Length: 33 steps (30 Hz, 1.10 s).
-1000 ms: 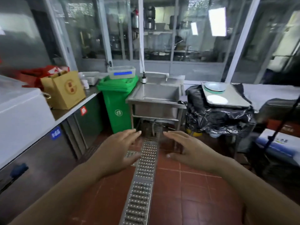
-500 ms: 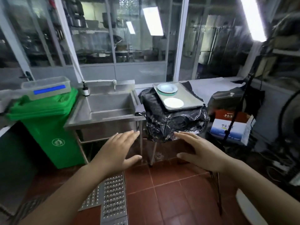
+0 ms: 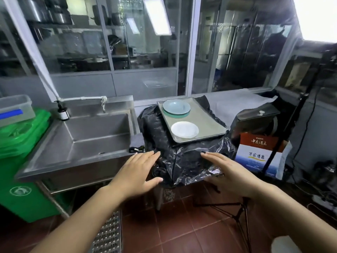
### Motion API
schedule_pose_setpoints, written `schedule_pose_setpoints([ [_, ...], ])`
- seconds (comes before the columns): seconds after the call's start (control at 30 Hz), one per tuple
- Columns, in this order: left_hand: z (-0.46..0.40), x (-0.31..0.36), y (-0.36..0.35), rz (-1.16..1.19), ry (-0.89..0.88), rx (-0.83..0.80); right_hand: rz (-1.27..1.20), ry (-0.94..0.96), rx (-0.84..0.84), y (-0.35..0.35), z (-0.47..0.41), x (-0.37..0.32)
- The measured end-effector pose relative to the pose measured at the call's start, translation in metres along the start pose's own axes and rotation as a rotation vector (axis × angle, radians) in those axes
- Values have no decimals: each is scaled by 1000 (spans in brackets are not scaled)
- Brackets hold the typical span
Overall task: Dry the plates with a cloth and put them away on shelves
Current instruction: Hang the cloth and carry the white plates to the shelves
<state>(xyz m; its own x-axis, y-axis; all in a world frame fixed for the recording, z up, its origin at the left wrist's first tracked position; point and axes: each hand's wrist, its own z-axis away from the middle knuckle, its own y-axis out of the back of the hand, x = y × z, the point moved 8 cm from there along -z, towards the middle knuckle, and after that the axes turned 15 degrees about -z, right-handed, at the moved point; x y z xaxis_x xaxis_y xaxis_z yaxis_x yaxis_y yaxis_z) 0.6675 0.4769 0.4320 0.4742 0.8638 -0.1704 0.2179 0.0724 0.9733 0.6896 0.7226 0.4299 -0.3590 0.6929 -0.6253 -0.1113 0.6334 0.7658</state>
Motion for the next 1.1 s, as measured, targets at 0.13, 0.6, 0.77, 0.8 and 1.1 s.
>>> schedule_pose_setpoints([
  [0.13, -66, -13, -19, 23, 9, -32, 3, -19, 0, 16, -56, 47],
  [0.6, -278, -75, -139, 48, -45, -183, 5, -209, 9, 16, -225, 210],
  [0.77, -357, -96, -177, 38, -131, -248, 10, -326, 14, 28, -273, 259],
  [0.8, -371, -97, -183, 34, -146, -261, 14, -345, 14, 30, -281, 269],
  [1.1, -475, -94, -257, 7, -214, -416, -8, -483, -73, 32, -340, 352],
])
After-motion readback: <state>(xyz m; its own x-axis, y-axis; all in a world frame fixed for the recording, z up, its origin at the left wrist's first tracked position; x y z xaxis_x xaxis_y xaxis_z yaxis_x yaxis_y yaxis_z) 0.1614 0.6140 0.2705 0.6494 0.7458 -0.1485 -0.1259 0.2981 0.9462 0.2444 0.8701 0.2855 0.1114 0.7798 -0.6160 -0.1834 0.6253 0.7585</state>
